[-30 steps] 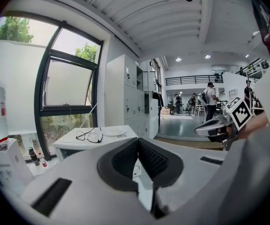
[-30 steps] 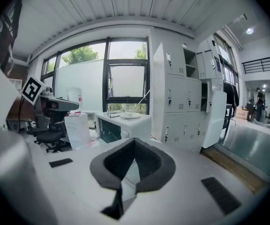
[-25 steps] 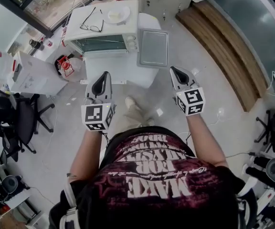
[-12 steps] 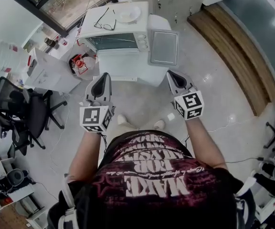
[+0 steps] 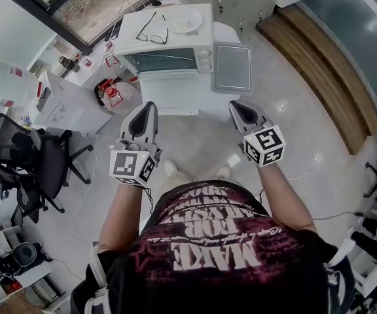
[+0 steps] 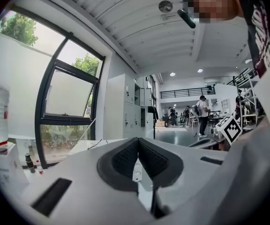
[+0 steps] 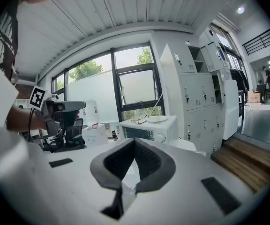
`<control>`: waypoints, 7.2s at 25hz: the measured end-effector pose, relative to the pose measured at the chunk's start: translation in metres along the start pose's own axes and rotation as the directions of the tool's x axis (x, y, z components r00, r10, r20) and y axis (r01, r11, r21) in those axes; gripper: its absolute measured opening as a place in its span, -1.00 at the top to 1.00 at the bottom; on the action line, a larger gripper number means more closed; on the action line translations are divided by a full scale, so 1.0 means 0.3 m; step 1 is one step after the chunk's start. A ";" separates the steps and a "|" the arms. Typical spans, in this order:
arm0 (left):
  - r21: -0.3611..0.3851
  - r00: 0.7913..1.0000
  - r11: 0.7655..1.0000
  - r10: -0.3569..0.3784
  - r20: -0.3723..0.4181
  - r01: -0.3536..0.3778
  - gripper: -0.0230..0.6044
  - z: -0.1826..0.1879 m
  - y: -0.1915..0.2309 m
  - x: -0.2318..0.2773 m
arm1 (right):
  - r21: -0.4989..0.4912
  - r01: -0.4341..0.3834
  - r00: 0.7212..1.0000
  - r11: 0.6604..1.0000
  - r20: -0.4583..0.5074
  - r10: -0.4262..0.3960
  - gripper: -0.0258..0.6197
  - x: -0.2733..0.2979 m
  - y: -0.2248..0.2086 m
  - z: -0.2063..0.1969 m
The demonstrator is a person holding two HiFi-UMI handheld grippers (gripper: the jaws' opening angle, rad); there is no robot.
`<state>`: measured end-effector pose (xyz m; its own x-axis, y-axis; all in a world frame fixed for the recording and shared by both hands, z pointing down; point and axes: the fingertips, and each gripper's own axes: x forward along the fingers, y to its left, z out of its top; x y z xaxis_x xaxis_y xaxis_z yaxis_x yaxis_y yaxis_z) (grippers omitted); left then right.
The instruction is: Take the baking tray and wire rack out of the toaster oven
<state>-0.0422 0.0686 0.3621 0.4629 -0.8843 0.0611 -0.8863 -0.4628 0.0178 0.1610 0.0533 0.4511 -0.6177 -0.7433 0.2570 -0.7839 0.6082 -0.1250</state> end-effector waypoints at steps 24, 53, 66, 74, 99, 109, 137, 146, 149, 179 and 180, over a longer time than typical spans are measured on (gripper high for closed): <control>0.008 0.995 0.998 -0.055 -0.083 0.056 0.91 -0.131 0.781 -0.130 | 0.075 0.135 0.990 0.988 -0.051 -0.132 0.91 0.516 0.546 0.047; -0.021 0.991 0.999 -0.029 -0.131 0.027 0.91 -0.186 0.959 0.092 | 0.270 0.081 0.991 0.960 -0.124 -0.049 0.91 0.869 0.417 -0.086; 0.032 0.984 0.998 -0.049 -0.170 0.055 0.91 -0.301 1.015 0.482 | 0.353 0.125 0.974 0.927 -0.219 -0.048 0.91 1.005 0.255 -0.221; 0.035 0.978 0.998 -0.047 -0.203 0.055 0.91 -0.370 1.056 0.669 | 0.390 0.128 0.962 0.912 -0.272 -0.019 0.91 1.073 0.199 -0.291; 0.037 0.929 0.986 -0.139 -0.343 0.161 0.91 -0.462 1.028 0.760 | 0.929 0.162 0.977 0.333 -0.105 -0.183 0.56 1.445 -0.178 -0.415; 0.049 0.925 0.986 -0.135 -0.354 0.162 0.91 -0.461 1.024 0.759 | 0.924 0.096 0.992 0.369 -0.060 -0.108 0.55 1.306 -0.041 -0.415; 0.210 0.926 0.961 -0.097 -0.364 0.183 0.91 -0.451 0.978 0.697 | 0.919 -0.112 0.983 0.377 0.157 -0.090 0.83 1.309 0.047 -0.445; 0.126 0.934 0.983 -0.082 -0.348 0.133 0.91 -0.456 0.955 0.449 | 0.935 -0.103 0.986 0.339 0.140 -0.088 0.87 1.208 0.122 -0.484; 0.086 0.936 0.991 -0.067 -0.346 0.103 0.91 -0.466 0.972 0.381 | 0.933 -0.097 0.987 0.348 0.136 -0.088 0.88 1.176 0.143 -0.496; 0.029 0.916 0.956 -0.270 -0.298 0.291 0.91 -0.462 0.519 0.093 | 0.939 -0.032 0.986 0.342 0.086 -0.144 0.90 0.523 0.325 -0.568; 0.034 0.912 0.952 -0.281 -0.299 0.304 0.91 -0.457 0.479 0.101 | 0.940 -0.025 0.984 0.340 0.082 -0.155 0.90 0.495 0.303 -0.570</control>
<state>-0.1573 -0.0162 0.5033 0.6676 -0.6577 0.3489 -0.7024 -0.7118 0.0021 0.0089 0.0458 0.6419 -0.4916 -0.8491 0.1934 -0.3103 -0.0367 -0.9499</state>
